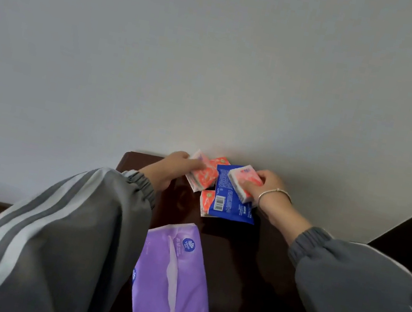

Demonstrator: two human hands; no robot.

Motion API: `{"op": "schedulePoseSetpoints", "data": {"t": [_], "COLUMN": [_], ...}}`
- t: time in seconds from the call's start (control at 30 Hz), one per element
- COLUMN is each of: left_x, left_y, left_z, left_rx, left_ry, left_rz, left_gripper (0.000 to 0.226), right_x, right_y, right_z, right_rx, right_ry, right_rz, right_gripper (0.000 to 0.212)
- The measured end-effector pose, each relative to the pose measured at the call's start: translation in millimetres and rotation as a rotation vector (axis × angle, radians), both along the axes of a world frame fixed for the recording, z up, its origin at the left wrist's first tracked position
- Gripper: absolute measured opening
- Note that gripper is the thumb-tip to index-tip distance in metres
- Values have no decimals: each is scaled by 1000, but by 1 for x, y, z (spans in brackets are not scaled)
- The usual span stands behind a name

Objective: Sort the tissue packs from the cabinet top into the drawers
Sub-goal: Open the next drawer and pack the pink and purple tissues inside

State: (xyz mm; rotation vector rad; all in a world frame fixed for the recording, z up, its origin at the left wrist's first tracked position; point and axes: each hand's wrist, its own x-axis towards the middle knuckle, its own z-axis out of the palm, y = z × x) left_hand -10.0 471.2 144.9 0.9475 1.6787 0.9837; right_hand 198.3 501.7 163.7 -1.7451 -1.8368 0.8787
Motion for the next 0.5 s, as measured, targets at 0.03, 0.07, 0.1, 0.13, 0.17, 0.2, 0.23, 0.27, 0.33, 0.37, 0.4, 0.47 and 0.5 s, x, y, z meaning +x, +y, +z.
{"op": "schedulePoseSetpoints", "data": {"t": [0.03, 0.07, 0.1, 0.13, 0.17, 0.2, 0.23, 0.27, 0.33, 0.37, 0.4, 0.47, 0.5], "left_x": [2, 3, 2, 2, 1, 0, -1, -1, 0, 1, 1, -1, -5], "left_y": [2, 4, 5, 6, 8, 9, 10, 10, 7, 5, 0, -14, -22], "left_z": [-4, -8, -11, -13, -15, -17, -19, -21, -23, -23, -21, -16, -10], "left_rx": [-8, -14, -17, -20, -21, -22, -23, -25, -8, 12, 38, 110, 150], "left_ry": [21, 38, 58, 78, 95, 107, 115, 118, 130, 158, 203, 222, 158], "left_rz": [-6, -7, -7, -12, -16, -17, -16, -8, 23, 53, 101, 257, 347], "left_gripper": [31, 32, 30, 26, 24, 25, 28, 32, 34, 33, 31, 30, 31], "right_x": [-1, -2, -3, -4, -5, -6, -8, -9, -12, -14, -15, -17, -17], "right_y": [-1, -1, 1, 3, 6, 8, 9, 10, 11, 11, 10, 5, 1], "right_z": [-1, 0, 1, 1, -1, -4, -7, -10, -14, -15, -15, -15, -15], "right_rx": [29, 34, 15, -14, -38, -53, -59, -59, -48, -45, -39, -20, -1], "right_ry": [-64, -108, -136, -162, -196, -229, -244, -245, -241, -248, -258, -263, -252], "right_rz": [15, 25, 31, 32, 31, 25, 14, 2, -17, -28, -43, -75, -87], "right_gripper": [26, 26, 27, 30, 33, 37, 41, 44, 48, 51, 54, 55, 54]}}
